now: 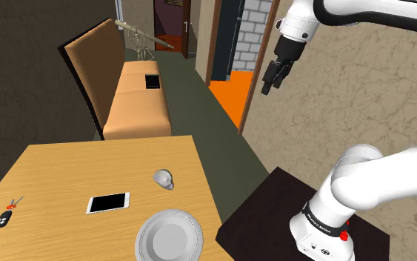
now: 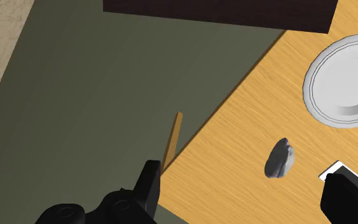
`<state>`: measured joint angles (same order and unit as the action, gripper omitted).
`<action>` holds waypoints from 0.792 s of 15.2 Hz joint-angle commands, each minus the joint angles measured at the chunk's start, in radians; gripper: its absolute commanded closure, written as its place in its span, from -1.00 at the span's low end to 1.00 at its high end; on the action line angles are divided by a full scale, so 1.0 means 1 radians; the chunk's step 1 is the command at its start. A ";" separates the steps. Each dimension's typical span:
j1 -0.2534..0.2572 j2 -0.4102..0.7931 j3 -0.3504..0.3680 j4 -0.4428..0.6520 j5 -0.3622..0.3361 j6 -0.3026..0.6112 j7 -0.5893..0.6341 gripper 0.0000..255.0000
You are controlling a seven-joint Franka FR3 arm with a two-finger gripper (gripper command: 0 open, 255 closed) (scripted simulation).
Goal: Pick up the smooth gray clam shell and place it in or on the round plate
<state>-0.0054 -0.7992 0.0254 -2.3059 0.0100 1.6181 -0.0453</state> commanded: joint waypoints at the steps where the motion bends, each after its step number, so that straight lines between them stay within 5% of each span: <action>1: 0.000 0.000 0.000 0.000 0.000 0.000 0.000 -1.00; 12: 0.038 0.246 0.104 -0.108 0.040 0.312 0.079 -1.00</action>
<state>0.0302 -0.5854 0.1200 -2.4144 0.0482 1.9005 0.0266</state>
